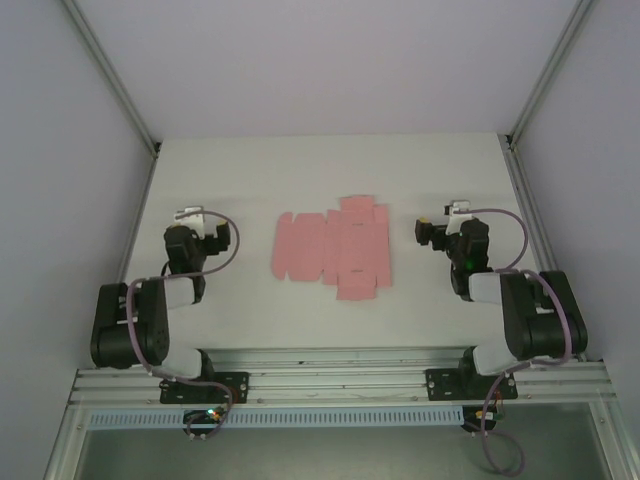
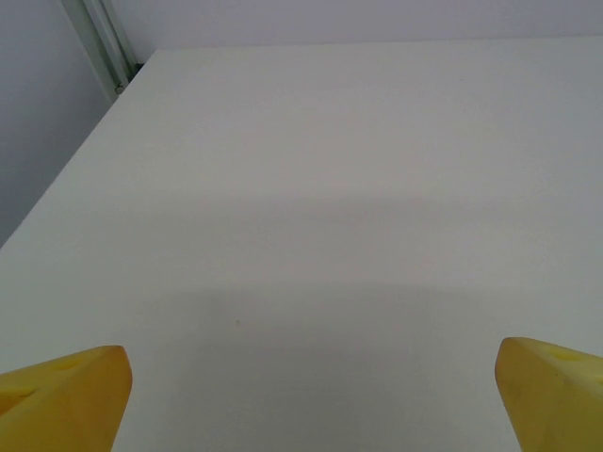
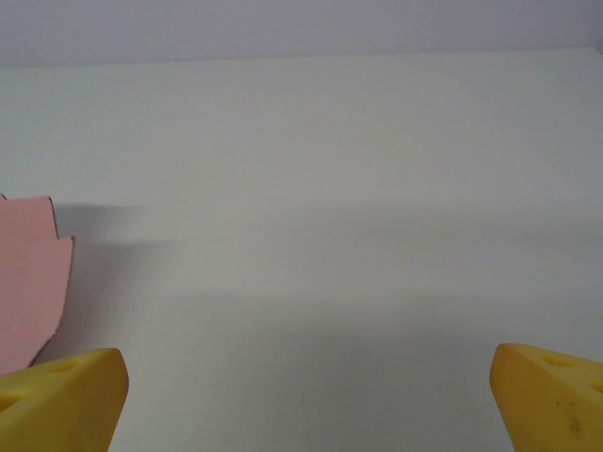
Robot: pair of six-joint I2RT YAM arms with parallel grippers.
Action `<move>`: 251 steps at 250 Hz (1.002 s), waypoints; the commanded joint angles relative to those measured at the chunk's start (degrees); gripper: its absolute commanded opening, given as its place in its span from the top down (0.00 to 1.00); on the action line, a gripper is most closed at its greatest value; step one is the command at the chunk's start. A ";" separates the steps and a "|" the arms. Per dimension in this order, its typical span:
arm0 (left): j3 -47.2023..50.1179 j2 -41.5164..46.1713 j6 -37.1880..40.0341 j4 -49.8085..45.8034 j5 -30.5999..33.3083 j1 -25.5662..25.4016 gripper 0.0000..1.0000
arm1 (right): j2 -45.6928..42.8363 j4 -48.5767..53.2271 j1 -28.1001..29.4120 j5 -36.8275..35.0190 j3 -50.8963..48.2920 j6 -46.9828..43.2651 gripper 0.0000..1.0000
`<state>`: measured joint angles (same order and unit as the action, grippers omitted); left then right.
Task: Assemble paper box
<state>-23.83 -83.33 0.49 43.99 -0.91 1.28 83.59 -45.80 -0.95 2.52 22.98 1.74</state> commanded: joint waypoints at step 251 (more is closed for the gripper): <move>-22.70 -6.45 -23.38 -39.13 -26.14 -12.23 0.00 | 22.60 51.42 20.20 12.87 35.33 26.37 0.01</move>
<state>-44.12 -87.55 -21.04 6.02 -21.80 -10.44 104.53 4.78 20.18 15.49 59.29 26.11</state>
